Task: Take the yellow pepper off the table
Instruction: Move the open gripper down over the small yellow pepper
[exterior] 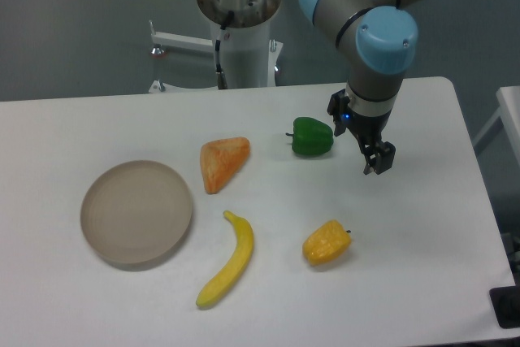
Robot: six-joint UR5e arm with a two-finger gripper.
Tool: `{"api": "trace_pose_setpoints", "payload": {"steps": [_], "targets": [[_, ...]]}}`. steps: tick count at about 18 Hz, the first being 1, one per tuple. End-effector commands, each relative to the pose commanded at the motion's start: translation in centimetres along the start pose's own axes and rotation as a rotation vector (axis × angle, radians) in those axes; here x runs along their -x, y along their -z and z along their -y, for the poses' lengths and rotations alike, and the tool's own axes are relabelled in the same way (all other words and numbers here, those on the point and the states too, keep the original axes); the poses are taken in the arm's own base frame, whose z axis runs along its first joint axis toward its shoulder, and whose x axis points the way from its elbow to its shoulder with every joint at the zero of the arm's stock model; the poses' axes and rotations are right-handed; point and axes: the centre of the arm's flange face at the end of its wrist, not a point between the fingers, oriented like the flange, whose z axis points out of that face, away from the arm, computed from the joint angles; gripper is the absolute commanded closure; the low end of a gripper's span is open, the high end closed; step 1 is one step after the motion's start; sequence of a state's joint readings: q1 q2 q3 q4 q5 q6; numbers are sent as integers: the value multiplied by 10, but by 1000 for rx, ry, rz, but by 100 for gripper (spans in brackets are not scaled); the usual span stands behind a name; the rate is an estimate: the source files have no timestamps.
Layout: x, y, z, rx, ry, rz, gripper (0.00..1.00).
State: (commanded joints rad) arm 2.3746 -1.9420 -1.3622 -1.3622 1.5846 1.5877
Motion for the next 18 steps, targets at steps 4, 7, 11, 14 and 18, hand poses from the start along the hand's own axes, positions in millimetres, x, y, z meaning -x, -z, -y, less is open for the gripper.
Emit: {"api": "trace_pose_setpoints", "payload": {"steps": [4,7,11,14,18], "targets": [[1,1,1,2,2,3,0],[5,-4,2,6,2,2,0],[25,-15,8,-8,131,1,0],[41,-33,34,-8,166,-5,0],[60,-59,66,-18,179,45,0]]}}
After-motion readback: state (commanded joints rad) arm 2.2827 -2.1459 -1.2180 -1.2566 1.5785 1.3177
